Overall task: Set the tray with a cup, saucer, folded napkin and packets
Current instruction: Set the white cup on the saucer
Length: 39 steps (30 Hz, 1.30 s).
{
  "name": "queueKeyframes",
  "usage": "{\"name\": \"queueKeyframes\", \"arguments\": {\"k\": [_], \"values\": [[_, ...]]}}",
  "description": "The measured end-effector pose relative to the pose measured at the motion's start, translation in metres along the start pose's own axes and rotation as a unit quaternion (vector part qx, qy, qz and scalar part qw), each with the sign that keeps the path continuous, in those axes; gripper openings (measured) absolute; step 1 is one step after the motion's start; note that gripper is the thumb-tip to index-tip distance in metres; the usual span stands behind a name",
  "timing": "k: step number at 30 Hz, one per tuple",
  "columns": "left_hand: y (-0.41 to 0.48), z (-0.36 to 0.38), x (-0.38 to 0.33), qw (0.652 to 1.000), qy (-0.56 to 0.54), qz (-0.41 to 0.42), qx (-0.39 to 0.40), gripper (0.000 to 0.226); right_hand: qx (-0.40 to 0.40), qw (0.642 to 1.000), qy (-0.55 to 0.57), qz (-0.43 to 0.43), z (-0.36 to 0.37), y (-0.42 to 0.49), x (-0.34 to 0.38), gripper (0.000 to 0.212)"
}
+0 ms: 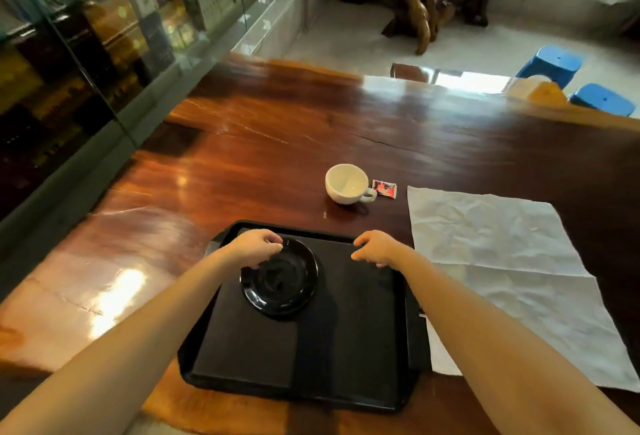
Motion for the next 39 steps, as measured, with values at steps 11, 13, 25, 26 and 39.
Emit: {"name": "queueKeyframes", "arguments": {"k": [11,13,25,26,39], "values": [[0.053,0.020,-0.067,0.988,0.132,0.052,0.065,0.038,-0.064,0.969,-0.236,-0.022,-0.063,0.031,-0.035,0.047],[0.067,0.023,-0.075,0.982,0.166,0.070,0.065,0.040,-0.059,0.965,-0.256,-0.027,-0.069,0.047,-0.037,0.049],[0.168,0.034,-0.085,0.940,0.325,0.093,0.050,0.060,-0.066,0.953,-0.276,-0.105,-0.102,0.139,-0.022,0.055],[0.175,0.033,-0.086,0.942,0.319,0.097,0.037,0.064,-0.071,0.953,-0.271,-0.116,-0.105,0.144,-0.020,0.056],[0.204,0.040,-0.124,0.982,0.001,0.187,0.027,0.084,-0.040,0.942,-0.222,-0.248,-0.097,0.163,0.007,0.058]]}}
Point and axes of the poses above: each hand's wrist, its own y-axis towards the middle knuckle, its own z-axis out of the palm, x = y × z, the point moved 9 cm from there along y, towards the middle knuckle, and after that the axes turned 6 degrees about -x, right-handed, at the moved point
